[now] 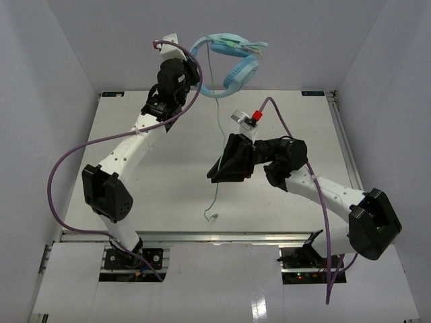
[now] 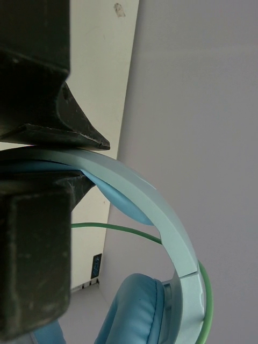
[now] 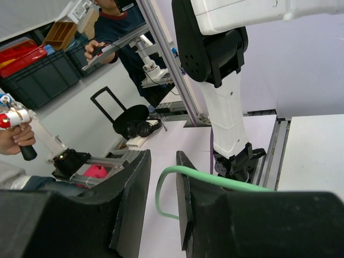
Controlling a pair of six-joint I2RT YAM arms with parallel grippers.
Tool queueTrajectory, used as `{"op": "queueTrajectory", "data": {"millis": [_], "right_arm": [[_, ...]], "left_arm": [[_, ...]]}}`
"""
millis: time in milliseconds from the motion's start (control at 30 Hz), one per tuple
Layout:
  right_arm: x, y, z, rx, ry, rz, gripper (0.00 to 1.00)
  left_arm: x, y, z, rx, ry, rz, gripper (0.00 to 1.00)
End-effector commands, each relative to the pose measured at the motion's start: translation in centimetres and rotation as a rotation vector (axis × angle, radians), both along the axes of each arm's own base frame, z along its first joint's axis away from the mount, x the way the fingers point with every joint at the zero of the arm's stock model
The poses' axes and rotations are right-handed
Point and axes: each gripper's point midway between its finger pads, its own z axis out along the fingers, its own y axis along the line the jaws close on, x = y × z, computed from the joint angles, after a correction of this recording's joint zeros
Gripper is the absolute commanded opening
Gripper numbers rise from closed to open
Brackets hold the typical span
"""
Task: Wrap the headphones
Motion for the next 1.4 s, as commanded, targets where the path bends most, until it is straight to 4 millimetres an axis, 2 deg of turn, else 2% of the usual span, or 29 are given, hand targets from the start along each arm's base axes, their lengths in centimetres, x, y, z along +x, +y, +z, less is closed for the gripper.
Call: {"op": "queueTrajectory", "data": {"millis": [0,333,533,600,767,900,1033,1200,1367], "right_arm": [[-4.4,-5.2,5.7,0.434,-0.429,-0.018,0.32],[-3.1,-6.3,6.7,0.445,-0.437,-0.088,0.29],[-2.1,-6.7,7.0,0.447,-0.436,-0.129,0.27],[-1.2,-6.9,7.0,0.445,-0.434,-0.162,0.27],[0.4,-7.1,7.2,0.444,-0.436,-0.212,0.26],[1.7,-7.1,7.8,0.451,-0.441,-0.24,0.26],[5.0,-7.4,8.2,0.43,-0.453,-0.315,0.24],[8.4,-7.3,7.4,0.358,-0.457,-0.347,0.23],[9.6,-6.9,5.9,0.257,-0.512,-0.321,0.23]], "left_arm": [[-0.9,1.6,1.8,-0.004,-0.061,0.038,0.0],[-0.7,3.9,-1.7,0.086,-0.005,0.066,0.0],[-0.9,4.2,-4.1,0.147,0.034,0.057,0.0],[-1.3,4.4,-5.4,0.165,0.054,0.056,0.0],[-2.1,4.6,-7.2,0.176,0.079,0.046,0.0],[-2.8,4.6,-7.4,0.18,0.081,0.029,0.0],[-3.7,4.6,-7.5,0.217,0.079,-0.001,0.0],[-4.8,4.6,-8.0,0.307,0.086,-0.058,0.0],[-6.1,4.4,-8.4,0.414,0.074,-0.121,0.0]]}}
